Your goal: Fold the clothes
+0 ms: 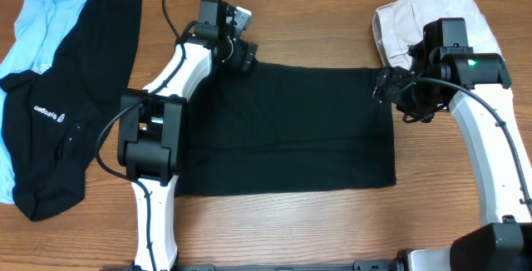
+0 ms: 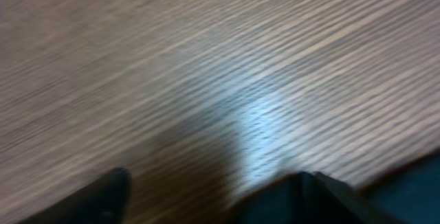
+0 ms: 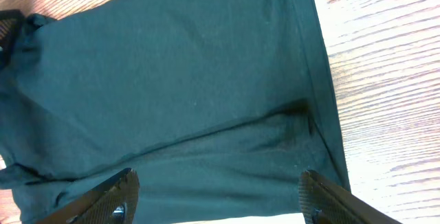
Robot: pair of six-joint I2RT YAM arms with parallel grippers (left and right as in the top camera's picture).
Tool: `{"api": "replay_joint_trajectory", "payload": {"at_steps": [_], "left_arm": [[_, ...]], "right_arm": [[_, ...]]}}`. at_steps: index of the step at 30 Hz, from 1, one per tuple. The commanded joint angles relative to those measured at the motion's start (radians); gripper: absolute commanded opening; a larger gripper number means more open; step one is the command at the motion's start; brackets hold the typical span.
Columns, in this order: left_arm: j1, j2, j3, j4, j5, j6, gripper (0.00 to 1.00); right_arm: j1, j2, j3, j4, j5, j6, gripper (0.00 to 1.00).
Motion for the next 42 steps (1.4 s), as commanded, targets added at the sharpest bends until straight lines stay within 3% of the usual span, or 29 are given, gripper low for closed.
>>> {"api": "replay_joint_trajectory", "payload": {"at_steps": [1,2,4,10,18,22,25,28,42], "left_arm": [[0.005,0.008,0.029,-0.02,-0.06,0.013,0.66],[0.004,0.008,0.029,-0.031,-0.058,0.013,0.61],[0.0,0.008,0.029,-0.049,-0.05,0.014,0.6],[-0.01,0.008,0.029,-0.061,-0.003,0.013,0.76],[-0.011,0.008,0.027,-0.074,0.075,-0.002,0.76],[-0.011,0.008,0.025,-0.073,0.075,-0.002,0.66],[-0.011,0.008,0.025,-0.073,0.074,-0.002,0.46],[-0.011,0.008,0.025,-0.074,0.075,-0.002,0.34],[-0.017,0.056,0.025,-0.077,0.074,-0.002,0.36]], "right_arm": [[0.0,-0.012,0.022,0.005,0.01,-0.007,0.78],[0.0,-0.012,0.022,0.005,0.01,-0.007,0.78],[0.0,-0.012,0.022,0.005,0.014,-0.007,0.78],[0.0,-0.012,0.022,0.008,0.017,-0.007,0.78],[0.0,-0.012,0.022,0.014,0.017,-0.007,0.78],[0.0,-0.012,0.022,0.014,0.017,-0.007,0.79],[0.0,-0.012,0.022,0.014,0.017,-0.007,0.79],[0.0,-0.012,0.022,0.015,0.017,-0.007,0.78],[0.0,-0.012,0.022,0.019,0.021,-0.008,0.79]]}}
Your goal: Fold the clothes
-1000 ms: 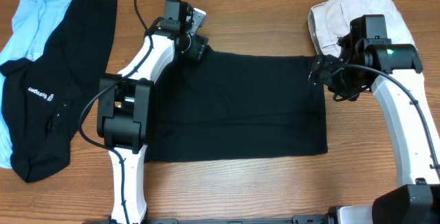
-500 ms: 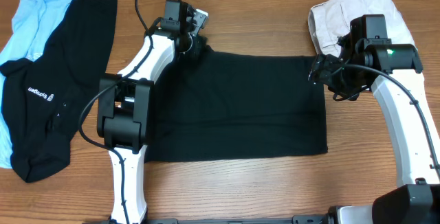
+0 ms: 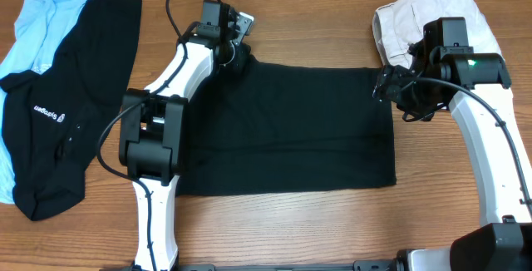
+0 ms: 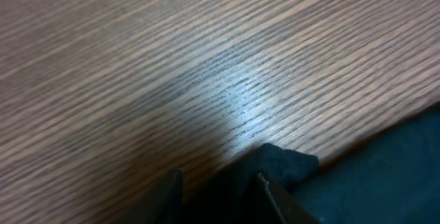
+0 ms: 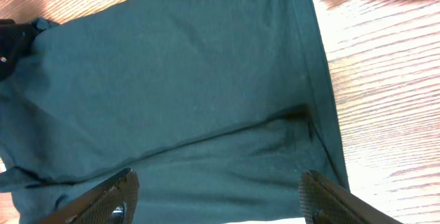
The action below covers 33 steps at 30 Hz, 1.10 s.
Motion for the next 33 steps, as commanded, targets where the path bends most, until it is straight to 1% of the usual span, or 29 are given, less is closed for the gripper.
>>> {"api": "replay_joint_trajectory", "payload": {"at_steps": [1,3,4,5,7,8,10,13,14,17,20,24,27,29,33], "left_arm": [[-0.007,0.054,0.021,-0.001,0.019,0.001,0.36],[-0.007,0.06,0.021,-0.001,0.018,0.001,0.34],[-0.007,0.061,0.021,0.0,0.018,0.001,0.31],[-0.007,0.061,0.021,0.004,0.019,0.001,0.21],[-0.007,0.06,0.023,0.013,0.018,0.0,0.05],[-0.006,0.06,0.027,0.014,0.018,-0.003,0.04],[-0.003,0.06,0.046,0.013,-0.018,-0.044,0.04],[-0.002,0.055,0.101,-0.02,-0.126,-0.124,0.04],[-0.001,0.048,0.16,-0.071,-0.178,-0.15,0.04],[-0.001,0.04,0.265,-0.175,-0.214,-0.155,0.04],[-0.002,0.037,0.382,-0.32,-0.22,-0.158,0.04],[-0.005,0.037,0.466,-0.513,-0.217,-0.199,0.04],[-0.007,0.037,0.478,-0.678,-0.209,-0.235,0.04],[-0.007,0.037,0.473,-0.813,-0.209,-0.29,0.04],[-0.007,0.037,0.459,-0.975,-0.209,-0.334,0.04]], "right_arm": [[0.0,-0.012,0.022,0.006,0.017,-0.007,0.79],[0.0,-0.012,0.022,0.006,0.017,-0.007,0.79],[0.0,-0.012,0.022,0.006,0.017,-0.007,0.79],[0.0,-0.012,0.022,0.006,0.017,-0.007,0.78],[0.0,-0.012,0.022,0.01,0.02,-0.007,0.78],[0.0,-0.012,0.022,0.011,0.02,-0.007,0.79],[0.0,-0.012,0.022,0.013,0.02,-0.007,0.79],[0.0,-0.012,0.022,0.014,0.02,-0.007,0.79],[0.0,-0.012,0.022,0.015,0.02,-0.007,0.79],[0.0,-0.012,0.022,0.021,0.02,-0.007,0.78],[0.0,-0.011,0.022,0.026,0.02,-0.007,0.78],[0.0,-0.01,0.022,0.025,0.02,-0.007,0.78],[0.0,-0.01,0.022,0.024,0.02,-0.012,0.79],[0.0,-0.01,0.022,0.024,0.02,-0.014,0.79],[0.0,-0.01,0.017,0.025,0.02,-0.015,0.78]]}}
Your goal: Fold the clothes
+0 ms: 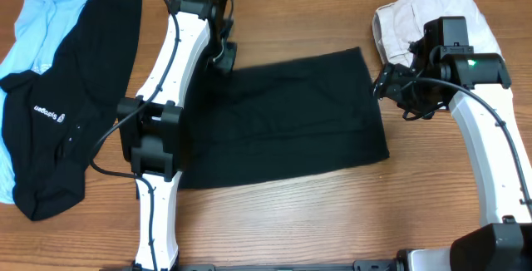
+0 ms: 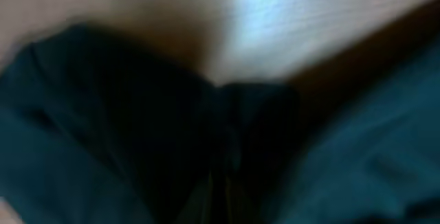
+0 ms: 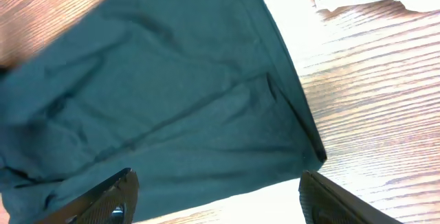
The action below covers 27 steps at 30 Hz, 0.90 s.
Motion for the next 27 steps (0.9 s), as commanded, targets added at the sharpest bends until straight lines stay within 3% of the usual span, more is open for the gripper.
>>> {"api": "replay_joint_trajectory", "payload": {"at_steps": [1,6,10,15,22,27], "left_arm": [[-0.003,-0.01,-0.01,-0.099,-0.004,-0.084,0.04],[-0.003,-0.01,-0.07,-0.185,0.04,-0.084,0.04],[-0.003,-0.01,-0.188,-0.182,0.055,-0.081,0.27],[-0.002,-0.01,-0.273,-0.116,0.055,-0.075,0.25],[-0.002,-0.01,-0.267,-0.088,0.055,-0.076,0.25],[-0.002,-0.01,-0.259,-0.094,0.055,-0.075,0.26]], "right_arm": [[0.0,-0.01,0.016,0.005,0.006,-0.008,0.78],[0.0,-0.01,0.013,0.006,0.007,-0.011,0.79],[0.0,-0.008,0.013,0.052,0.005,-0.011,0.78],[0.006,0.038,0.013,0.245,0.005,-0.057,0.77],[0.058,0.255,0.014,0.587,0.016,-0.101,0.77],[0.097,0.397,0.018,0.703,0.097,-0.113,0.77]]}}
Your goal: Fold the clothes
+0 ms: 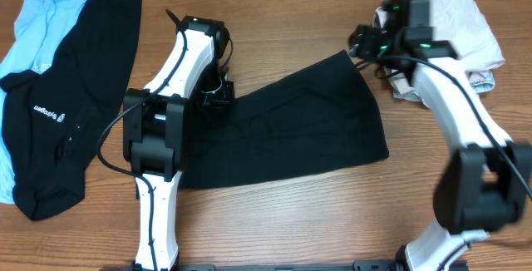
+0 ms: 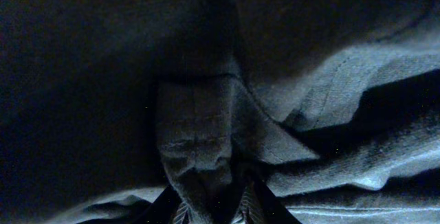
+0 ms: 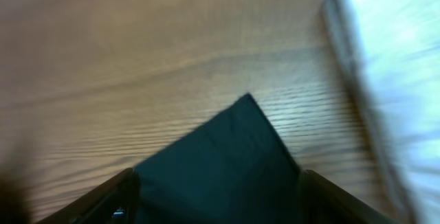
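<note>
A black garment point(image 1: 291, 130) lies skewed across the middle of the table. Its back left corner is bunched up where my left gripper point(image 1: 218, 91) sits. In the left wrist view that gripper point(image 2: 210, 207) is shut on a thick fold of the dark cloth point(image 2: 196, 128). My right gripper point(image 1: 363, 42) hovers at the garment's back right corner. In the blurred right wrist view it point(image 3: 218, 181) stands open, with the pointed cloth corner point(image 3: 234, 148) between its fingers point(image 3: 127, 186).
A pile of clothes lies at the far left: a light blue piece point(image 1: 33, 22) and a black one with white lettering point(image 1: 58, 113). A folded whitish garment point(image 1: 457, 13) rests at the back right, just behind my right arm.
My left gripper, still shut on the cloth, has come forward from the back, bunching the left corner. My right gripper has gone from the garment's right edge to its back right corner.
At first the black garment lay flat as a rectangle, with both grippers open at its back corners. Then my left fingers closed around the back left corner. After that the cloth stood skewed toward the left, and now its left corner is drawn inward.
</note>
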Robot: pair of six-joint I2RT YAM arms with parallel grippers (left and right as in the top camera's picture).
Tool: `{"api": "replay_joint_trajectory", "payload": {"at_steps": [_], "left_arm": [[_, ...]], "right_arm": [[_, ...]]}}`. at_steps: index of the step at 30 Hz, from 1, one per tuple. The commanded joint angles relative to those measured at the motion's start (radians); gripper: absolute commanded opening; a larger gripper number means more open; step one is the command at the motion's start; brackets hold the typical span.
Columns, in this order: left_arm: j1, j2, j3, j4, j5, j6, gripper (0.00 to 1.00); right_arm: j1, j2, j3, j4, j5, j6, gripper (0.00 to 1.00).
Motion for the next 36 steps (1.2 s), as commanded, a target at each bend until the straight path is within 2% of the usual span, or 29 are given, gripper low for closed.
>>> {"api": "replay_joint_trajectory", "payload": {"at_steps": [1,7,10,12,14,16,18,20,23,25,29,31,35,36], "left_arm": [[-0.002,-0.01,0.023,-0.012,0.016,-0.004,0.26],[-0.002,-0.01,0.211,-0.119,0.014,-0.003,0.31],[-0.002,-0.01,0.344,-0.175,0.004,-0.002,0.48],[-0.002,-0.01,0.423,-0.201,-0.01,-0.001,0.72],[-0.002,-0.01,0.495,-0.217,-0.011,0.018,0.86],[-0.002,-0.01,0.547,-0.211,-0.01,0.04,0.95],[-0.002,-0.01,0.55,-0.192,0.008,0.074,1.0],[-0.003,-0.008,0.544,-0.181,0.04,0.143,1.0],[-0.011,-0.005,0.531,-0.173,0.052,0.235,1.0],[-0.012,-0.001,0.524,-0.167,0.048,0.262,1.0],[-0.008,0.003,0.481,-0.121,0.045,0.262,1.0],[-0.008,0.003,0.464,-0.111,0.044,0.262,1.0],[-0.008,0.003,0.43,-0.088,0.049,0.259,1.0],[-0.009,0.003,0.421,-0.08,0.049,0.259,1.0]], "right_arm": [[0.022,0.077,0.011,0.044,0.06,-0.029,0.77],[0.022,0.174,0.011,0.101,0.059,-0.03,0.76],[0.023,0.195,0.011,0.124,0.058,-0.04,0.74],[0.027,0.208,0.011,0.147,0.059,-0.055,0.72],[0.035,0.227,0.011,0.177,0.058,-0.059,0.72],[0.048,0.258,0.011,0.211,0.059,-0.059,0.71],[0.056,0.277,0.011,0.228,0.063,-0.059,0.7],[0.061,0.293,0.011,0.245,0.07,-0.058,0.66],[0.065,0.319,0.011,0.286,0.068,-0.034,0.43],[0.07,0.327,0.011,0.308,0.069,-0.031,0.41],[0.078,0.342,0.011,0.346,0.071,-0.032,0.36],[0.078,0.348,0.011,0.338,0.076,-0.031,0.3],[0.078,0.351,0.011,0.308,0.132,-0.022,0.06],[0.077,0.35,0.011,0.303,0.145,-0.019,0.04]]}}
